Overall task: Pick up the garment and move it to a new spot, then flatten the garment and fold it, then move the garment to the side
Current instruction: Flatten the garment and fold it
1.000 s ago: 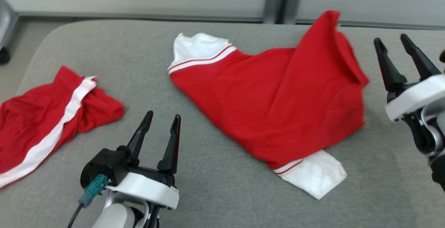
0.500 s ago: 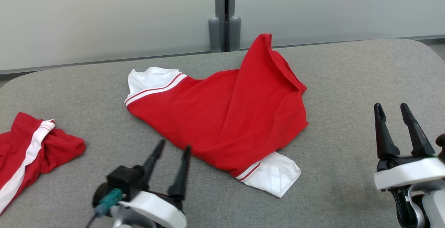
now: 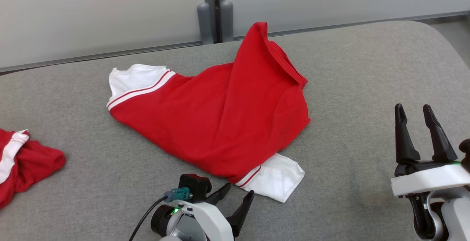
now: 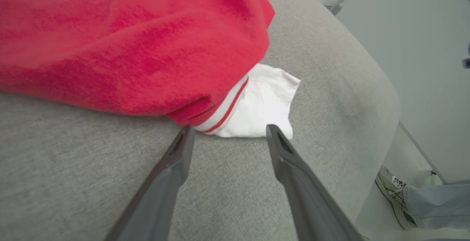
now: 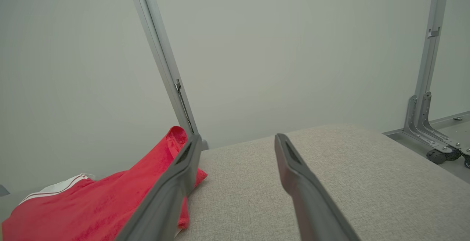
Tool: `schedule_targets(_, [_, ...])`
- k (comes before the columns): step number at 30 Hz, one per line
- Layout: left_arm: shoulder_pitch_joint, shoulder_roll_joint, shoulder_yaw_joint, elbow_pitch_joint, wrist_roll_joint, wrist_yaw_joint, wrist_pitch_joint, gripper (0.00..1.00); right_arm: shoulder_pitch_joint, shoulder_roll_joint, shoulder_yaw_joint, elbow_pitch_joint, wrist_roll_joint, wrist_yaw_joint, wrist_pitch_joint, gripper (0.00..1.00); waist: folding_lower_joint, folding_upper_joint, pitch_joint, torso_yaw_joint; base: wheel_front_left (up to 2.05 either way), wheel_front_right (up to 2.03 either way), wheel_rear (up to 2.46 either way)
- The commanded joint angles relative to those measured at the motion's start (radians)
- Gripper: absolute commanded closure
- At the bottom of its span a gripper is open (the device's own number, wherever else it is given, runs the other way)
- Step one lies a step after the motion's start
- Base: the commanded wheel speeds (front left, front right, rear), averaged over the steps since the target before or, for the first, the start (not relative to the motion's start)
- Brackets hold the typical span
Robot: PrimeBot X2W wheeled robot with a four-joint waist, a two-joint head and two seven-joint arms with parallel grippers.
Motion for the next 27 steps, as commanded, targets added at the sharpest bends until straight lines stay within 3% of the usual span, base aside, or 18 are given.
schedule_targets(1, [-0.027,0.001,0.001,0.025,-0.008,-0.006,0.000,0.00,-0.006,0.001,-0.001,-0.002,-0.011,0.002,-0.001,0.00,0.0000,0.0000,0.008,-0.012,0.00,0.00,0.00])
schedule_targets(11, [-0.148,-0.026,-0.019,0.225,-0.041,-0.001,-0.045,0.00,-0.025,0.019,0.007,0.011,-0.005,0.002,-0.001,0.00,0.0000,0.0000,0.033,-0.035,0.00,0.00,0.00])
schedule_targets(12, [-0.156,-0.027,-0.027,0.238,-0.043,-0.008,-0.049,0.42,-0.025,0.019,0.009,0.012,-0.007,0.002,-0.001,0.00,0.0000,0.0000,0.033,-0.034,0.00,0.00,0.00])
schedule_targets(13, [-0.163,-0.028,-0.036,0.246,-0.045,-0.011,-0.053,1.00,-0.024,0.018,0.009,0.013,-0.009,0.002,-0.001,0.00,0.0000,0.0000,0.033,-0.033,0.00,0.00,0.00])
schedule_targets(20, [-0.132,-0.027,-0.031,0.193,-0.111,-0.012,-0.066,1.00,0.005,0.008,-0.017,0.021,-0.016,0.002,-0.001,0.00,0.0000,0.0000,-0.006,0.015,0.00,0.00,0.00])
schedule_targets(27, [-0.047,0.121,-0.014,-0.026,-0.117,0.045,0.058,1.00,0.031,-0.002,-0.025,0.028,-0.018,0.002,-0.001,0.00,0.0000,0.0000,-0.050,0.087,0.00,0.00,0.00])
